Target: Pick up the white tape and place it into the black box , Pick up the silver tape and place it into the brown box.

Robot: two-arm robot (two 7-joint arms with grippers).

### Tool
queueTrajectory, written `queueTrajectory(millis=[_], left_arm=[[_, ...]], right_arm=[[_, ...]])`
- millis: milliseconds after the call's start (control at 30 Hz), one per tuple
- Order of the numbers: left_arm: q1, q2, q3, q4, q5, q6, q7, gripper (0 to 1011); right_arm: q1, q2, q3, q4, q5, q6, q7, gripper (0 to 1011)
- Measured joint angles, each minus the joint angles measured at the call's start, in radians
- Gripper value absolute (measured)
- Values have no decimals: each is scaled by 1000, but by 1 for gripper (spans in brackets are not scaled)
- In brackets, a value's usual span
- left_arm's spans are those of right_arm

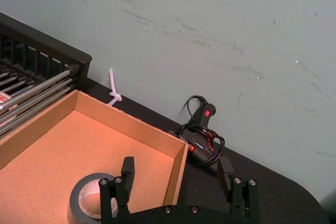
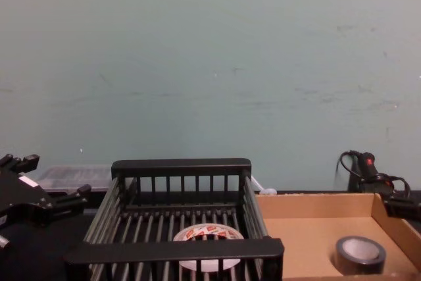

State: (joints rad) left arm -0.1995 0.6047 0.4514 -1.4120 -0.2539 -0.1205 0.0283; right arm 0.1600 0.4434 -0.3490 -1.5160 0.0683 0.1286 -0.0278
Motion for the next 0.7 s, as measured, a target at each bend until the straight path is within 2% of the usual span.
queueTrajectory(millis=[700], left_arm=[[0,0,0,0,0,0,0,1002]], right_arm=[[1,1,-1,0,0,-1,1,1002]])
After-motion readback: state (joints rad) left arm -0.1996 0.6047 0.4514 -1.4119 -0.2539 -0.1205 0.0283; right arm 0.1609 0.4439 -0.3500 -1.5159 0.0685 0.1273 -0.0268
